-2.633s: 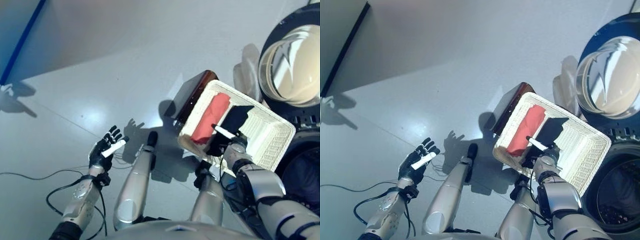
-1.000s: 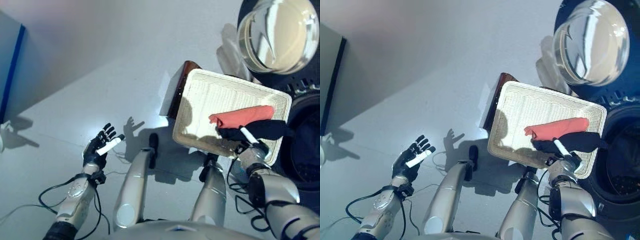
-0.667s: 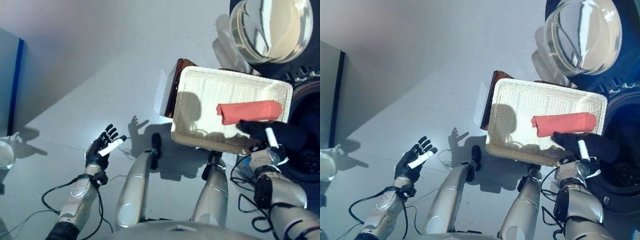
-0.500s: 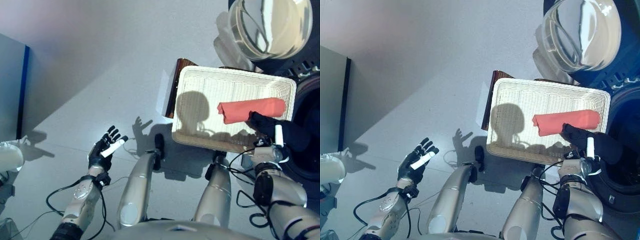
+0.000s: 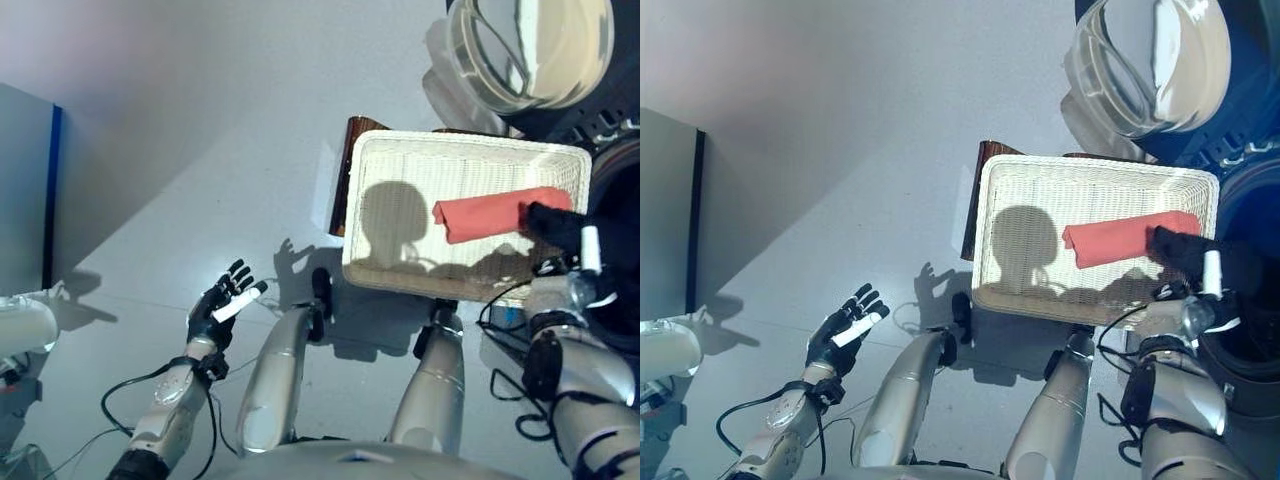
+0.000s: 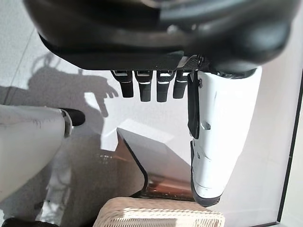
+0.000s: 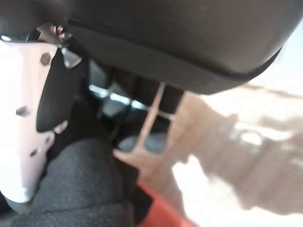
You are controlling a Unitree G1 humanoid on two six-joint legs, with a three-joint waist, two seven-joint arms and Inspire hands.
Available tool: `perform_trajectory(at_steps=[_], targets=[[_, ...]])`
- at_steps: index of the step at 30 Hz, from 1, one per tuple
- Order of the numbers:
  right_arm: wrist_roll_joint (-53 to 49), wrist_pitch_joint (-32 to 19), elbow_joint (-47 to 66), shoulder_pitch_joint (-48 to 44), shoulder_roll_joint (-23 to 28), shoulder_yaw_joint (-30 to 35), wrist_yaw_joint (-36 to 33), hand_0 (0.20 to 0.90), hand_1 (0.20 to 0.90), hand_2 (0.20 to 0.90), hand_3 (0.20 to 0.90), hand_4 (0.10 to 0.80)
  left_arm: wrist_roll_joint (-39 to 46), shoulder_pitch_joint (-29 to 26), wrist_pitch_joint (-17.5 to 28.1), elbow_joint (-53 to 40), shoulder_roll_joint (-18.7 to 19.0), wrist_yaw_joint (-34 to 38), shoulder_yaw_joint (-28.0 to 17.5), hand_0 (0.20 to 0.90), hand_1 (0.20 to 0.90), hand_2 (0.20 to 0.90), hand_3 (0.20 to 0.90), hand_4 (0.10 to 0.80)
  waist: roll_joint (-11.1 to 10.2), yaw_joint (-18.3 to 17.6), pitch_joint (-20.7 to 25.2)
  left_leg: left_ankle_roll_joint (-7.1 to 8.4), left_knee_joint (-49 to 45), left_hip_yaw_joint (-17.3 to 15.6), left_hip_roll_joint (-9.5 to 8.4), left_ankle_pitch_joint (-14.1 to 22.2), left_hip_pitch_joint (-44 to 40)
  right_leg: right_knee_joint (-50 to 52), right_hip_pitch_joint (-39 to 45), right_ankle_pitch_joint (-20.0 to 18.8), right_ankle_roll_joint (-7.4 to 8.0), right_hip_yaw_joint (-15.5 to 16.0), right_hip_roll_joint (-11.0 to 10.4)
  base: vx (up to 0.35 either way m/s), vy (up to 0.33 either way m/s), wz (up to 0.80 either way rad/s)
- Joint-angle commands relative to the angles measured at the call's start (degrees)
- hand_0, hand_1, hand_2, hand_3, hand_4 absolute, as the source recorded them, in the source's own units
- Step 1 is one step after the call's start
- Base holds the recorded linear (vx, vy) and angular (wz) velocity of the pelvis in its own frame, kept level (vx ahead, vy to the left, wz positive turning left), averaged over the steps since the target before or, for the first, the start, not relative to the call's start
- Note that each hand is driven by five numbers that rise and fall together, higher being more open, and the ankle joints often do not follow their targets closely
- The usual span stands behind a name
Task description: Pick up the clothes and place them into the washing machine
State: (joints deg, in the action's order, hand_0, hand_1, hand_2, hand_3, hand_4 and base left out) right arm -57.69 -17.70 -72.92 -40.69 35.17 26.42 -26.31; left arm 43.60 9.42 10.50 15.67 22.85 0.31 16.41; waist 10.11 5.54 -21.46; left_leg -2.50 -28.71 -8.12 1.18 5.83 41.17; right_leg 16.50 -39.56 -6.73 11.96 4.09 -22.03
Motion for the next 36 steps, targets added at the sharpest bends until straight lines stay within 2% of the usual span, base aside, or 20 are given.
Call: perform_trajectory(at_steps=[1,8,14,23,30,36], targets=[[-5.7,-8.1,1.2,-1.4,9.9,1.2,-3.0,0.2,0.2,0.2,0.2,0.3,-0.2,4.3,3.9,-2.6,1.5,0.9,-1.6,0.9,0.9,0.9,0.9,0.8,1.7,-0.6,2.5,8.84,7.7,6.7,5.24,-5.2,-1.8,9.3,-1.7,7.9,0.3,-1.4,-0.2,0.0,0.0,0.0],[-15.0,-12.0,0.6,-5.2,13.5,4.5,-4.0,0.2,0.2,0.2,0.2,0.3,0.9,5.3,2.2,-3.6,1.2,0.8,0.2,0.9,0.9,0.9,0.9,0.8,2.4,-1.3,2.1,8.9,3.0,6.4,6.66,-3.0,-0.2,14.1,-4.8,10.2,-0.45,-2.9,0.9,-0.011,-0.003,-0.09],[-20.2,-16.1,0.7,-5.3,14.0,8.3,-6.4,0.2,0.2,0.2,0.2,0.3,1.5,5.8,1.2,-3.3,1.3,0.7,1.2,0.9,0.9,0.9,0.9,0.8,3.4,-2.8,3.0,8.96,0.6,5.3,6.72,-1.3,0.6,16.8,-7.2,11.5,-0.85,-5.0,0.9,0.01,0.042,-0.15],[-17.8,-14.8,0.1,-7.4,17.2,6.3,-8.2,0.2,0.2,0.2,0.2,0.3,2.7,7.0,1.9,-3.7,1.5,1.0,0.3,0.9,0.9,0.9,0.9,0.8,4.6,-2.9,4.2,9.02,-2.1,4.7,7.06,0.2,0.9,20.1,-8.6,13.4,-1.48,-6.8,1.1,0.014,0.027,-0.11],[-17.0,-16.5,1.8,-9.2,20.7,5.2,-9.5,0.2,0.2,0.2,0.2,0.3,3.5,8.1,1.5,-4.0,2.1,0.7,0.5,0.9,0.9,0.9,0.9,0.8,4.4,-3.3,4.8,9.4,-1.5,4.8,7.34,0.1,0.8,20.8,-8.8,14.0,-1.59,-6.7,1.4,0.0,0.0,0.0],[-14.5,-17.1,3.4,-10.3,22.5,2.8,-10.4,0.2,0.2,0.2,0.2,0.3,4.3,9.1,2.2,-3.9,1.6,1.6,-0.7,0.9,0.9,0.9,0.9,0.8,3.8,-3.4,5.1,9.8,-2.9,5.1,7.98,0.5,1.1,23.4,-9.3,15.3,-2.3,-6.7,1.9,0.0,0.0,0.0]])
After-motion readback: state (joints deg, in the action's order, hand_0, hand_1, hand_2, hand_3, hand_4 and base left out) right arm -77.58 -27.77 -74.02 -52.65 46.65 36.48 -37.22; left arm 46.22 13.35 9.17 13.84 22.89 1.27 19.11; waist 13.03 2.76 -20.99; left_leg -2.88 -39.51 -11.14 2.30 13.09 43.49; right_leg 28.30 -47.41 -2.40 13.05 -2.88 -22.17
